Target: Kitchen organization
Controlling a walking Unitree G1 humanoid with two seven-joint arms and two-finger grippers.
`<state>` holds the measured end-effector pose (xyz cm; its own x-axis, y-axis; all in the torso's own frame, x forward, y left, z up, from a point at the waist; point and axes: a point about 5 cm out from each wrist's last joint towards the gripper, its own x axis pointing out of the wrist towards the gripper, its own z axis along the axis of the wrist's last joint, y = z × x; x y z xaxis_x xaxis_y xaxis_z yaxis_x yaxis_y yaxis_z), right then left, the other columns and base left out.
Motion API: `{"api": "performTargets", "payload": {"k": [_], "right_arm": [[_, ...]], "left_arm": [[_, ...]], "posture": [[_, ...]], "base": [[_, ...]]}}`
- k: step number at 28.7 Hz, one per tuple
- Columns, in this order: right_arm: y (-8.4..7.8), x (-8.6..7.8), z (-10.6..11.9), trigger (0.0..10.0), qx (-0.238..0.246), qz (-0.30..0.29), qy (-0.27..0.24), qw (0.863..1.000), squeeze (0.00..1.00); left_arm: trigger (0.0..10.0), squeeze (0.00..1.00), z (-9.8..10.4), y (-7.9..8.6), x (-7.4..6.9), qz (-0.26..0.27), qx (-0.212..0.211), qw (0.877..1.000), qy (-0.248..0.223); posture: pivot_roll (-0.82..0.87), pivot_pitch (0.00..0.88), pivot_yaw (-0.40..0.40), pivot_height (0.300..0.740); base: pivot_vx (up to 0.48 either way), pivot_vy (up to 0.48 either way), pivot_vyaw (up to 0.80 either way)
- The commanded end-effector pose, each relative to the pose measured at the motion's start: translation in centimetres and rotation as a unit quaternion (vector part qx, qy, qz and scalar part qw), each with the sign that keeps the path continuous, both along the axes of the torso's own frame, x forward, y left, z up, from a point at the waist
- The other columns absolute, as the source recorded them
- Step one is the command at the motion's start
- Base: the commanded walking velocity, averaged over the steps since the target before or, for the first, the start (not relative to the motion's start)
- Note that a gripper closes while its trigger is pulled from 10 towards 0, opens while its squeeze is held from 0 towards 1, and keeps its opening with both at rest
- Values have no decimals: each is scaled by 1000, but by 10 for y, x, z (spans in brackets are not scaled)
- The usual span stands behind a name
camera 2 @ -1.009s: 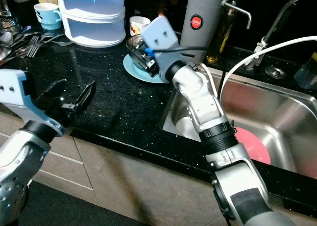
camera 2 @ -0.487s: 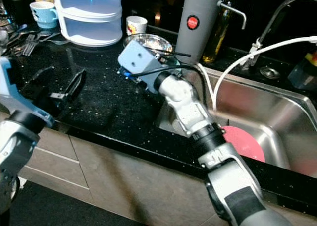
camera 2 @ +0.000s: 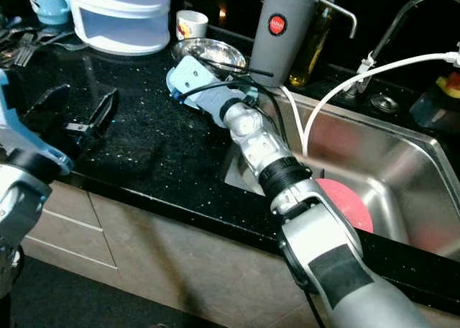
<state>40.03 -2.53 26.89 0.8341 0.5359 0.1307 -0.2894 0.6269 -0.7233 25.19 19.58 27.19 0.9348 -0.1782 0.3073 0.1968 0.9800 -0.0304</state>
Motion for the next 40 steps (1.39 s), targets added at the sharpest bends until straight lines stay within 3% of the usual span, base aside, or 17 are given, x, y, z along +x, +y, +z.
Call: {"api": "performTargets", "payload": {"k": [1, 11, 12, 13, 14, 15, 18, 19, 20, 30, 31, 32, 33, 35, 37, 38, 40], "right_arm": [[-3, 2, 1, 10000, -10, -7, -7, 1000, 0], [-6, 6, 10, 9765, -28, -26, -33, 999, 0], [-6, 6, 10, 4745, -28, -26, -33, 999, 0], [-6, 6, 12, 2000, -28, -25, -35, 999, 0], [-6, 6, 12, 2000, -28, -25, -35, 999, 0], [-6, 6, 12, 0, -27, -25, -35, 999, 0], [-6, 7, 14, 0, -26, -25, -37, 999, 0], [-6, 7, 14, 1451, -25, -23, -37, 999, 0], [-6, 6, 15, 10000, -17, -16, -33, 999, 0], [-8, 0, 33, 10000, 33, 41, -64, 997, 0], [-8, 0, 33, 10000, 37, 44, -64, 996, 612], [-8, -1, 35, 10000, 40, 49, -66, 996, 957], [-9, -2, 37, 10000, 45, 51, -74, 995, 1000], [-11, -2, 41, 10000, 48, 47, -88, 994, 831], [-11, -2, 42, 10000, 47, 47, -90, 994, 831], [-13, -2, 41, 10000, 33, 48, -90, 994, 0], [-18, 1, 30, 10000, -12, 59, -60, 996, 0]], "left_arm": [[10000, 0, 4, -4, -3, -6, 9, 1000, -6], [10000, 0, 4, -4, -4, -5, 10, 1000, -2], [10000, 0, 4, -5, -3, -5, 9, 1000, -1], [10000, 0, 5, -5, -3, -7, 8, 1000, -2], [10000, 0, 5, -5, -3, -7, 8, 1000, -2], [10000, 0, 5, -6, -3, -8, 7, 1000, -2], [10000, 0, 4, -7, -2, -9, 7, 1000, 0], [10000, 0, 4, -7, -2, -10, 7, 1000, 0], [10000, 0, 4, -7, -2, -10, 7, 1000, 1], [10000, 0, 3, -10, -1, -15, 4, 1000, 3], [10000, 0, 3, -10, -1, -16, 4, 1000, 3], [10000, 0, 3, -11, -1, -17, 3, 1000, 3], [10000, 0, 3, -11, -1, -18, 2, 1000, 2], [10000, 0, 2, -12, -1, -19, 2, 1000, 3], [10000, 0, 2, -12, -1, -19, 2, 1000, 3], [10000, 0, 2, -12, -1, -19, 2, 1000, 3], [10000, 0, 2, -12, -1, -18, 0, 1000, 2]], "posture": [[274, 74, -197, 740], [276, 89, -194, 740], [276, 89, -194, 740], [271, 90, -191, 740], [271, 90, -191, 740], [271, 90, -191, 740], [267, 89, -190, 740], [267, 89, -190, 740], [266, 90, -190, 740], [253, 87, -187, 740], [253, 87, -187, 740], [253, 87, -187, 740], [252, 87, -187, 740], [252, 86, -187, 740], [252, 86, -187, 740], [249, 85, -189, 740], [248, 84, -189, 740]], "base": [[0, 0, 0], [0, 0, 0], [0, 0, 0], [0, 0, 0], [0, 0, 0], [0, 0, 0], [0, 0, 0], [0, 0, 0], [0, 0, 0], [0, 0, 0], [0, 0, 0], [0, 0, 0], [0, 0, 0], [0, 0, 0], [0, 0, 0], [0, 0, 0], [0, 0, 0]]}}
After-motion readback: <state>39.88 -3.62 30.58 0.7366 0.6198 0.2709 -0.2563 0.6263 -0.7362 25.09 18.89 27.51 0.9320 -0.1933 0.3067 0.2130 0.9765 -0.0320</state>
